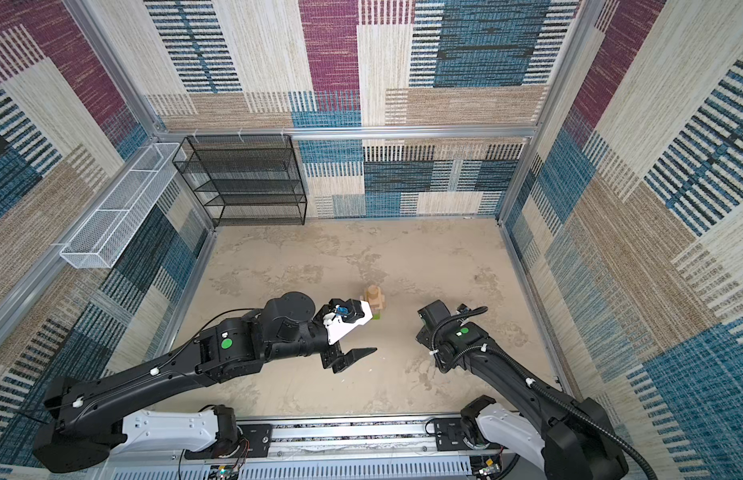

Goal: Build the wood block tower
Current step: 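Move the open right gripper over the yellow half-round block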

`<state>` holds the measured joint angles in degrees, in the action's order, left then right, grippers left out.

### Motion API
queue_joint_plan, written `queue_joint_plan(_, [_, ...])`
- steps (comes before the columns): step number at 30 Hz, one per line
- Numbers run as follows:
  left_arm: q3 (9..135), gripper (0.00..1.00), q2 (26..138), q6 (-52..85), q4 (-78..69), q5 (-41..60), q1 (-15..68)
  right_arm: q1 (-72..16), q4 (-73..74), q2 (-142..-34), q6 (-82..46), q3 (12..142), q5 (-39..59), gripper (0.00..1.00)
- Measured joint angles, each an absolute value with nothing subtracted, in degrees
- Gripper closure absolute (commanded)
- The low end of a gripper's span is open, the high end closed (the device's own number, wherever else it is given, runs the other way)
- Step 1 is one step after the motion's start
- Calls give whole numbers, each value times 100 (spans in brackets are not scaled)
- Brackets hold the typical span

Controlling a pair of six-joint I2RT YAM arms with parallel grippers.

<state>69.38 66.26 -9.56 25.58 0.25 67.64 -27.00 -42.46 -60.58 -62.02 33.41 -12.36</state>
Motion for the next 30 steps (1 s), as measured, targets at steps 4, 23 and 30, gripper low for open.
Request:
queue_joint_plan(4, [6897,17,6578,-1052,2554,-12,6764,-2508,-3990,-6204,-6134,3079,-1103,21])
queue_joint_plan(23, [6921,15,7153,-1059,2554,-132,6460,-1979,-2764,-7638,-4886,3459,-1052,38])
queue_joint_plan(30, [7319,17,7765,-438,2683,-12,5629,-1981,-2707,-7975,-4451,3750,-873,37])
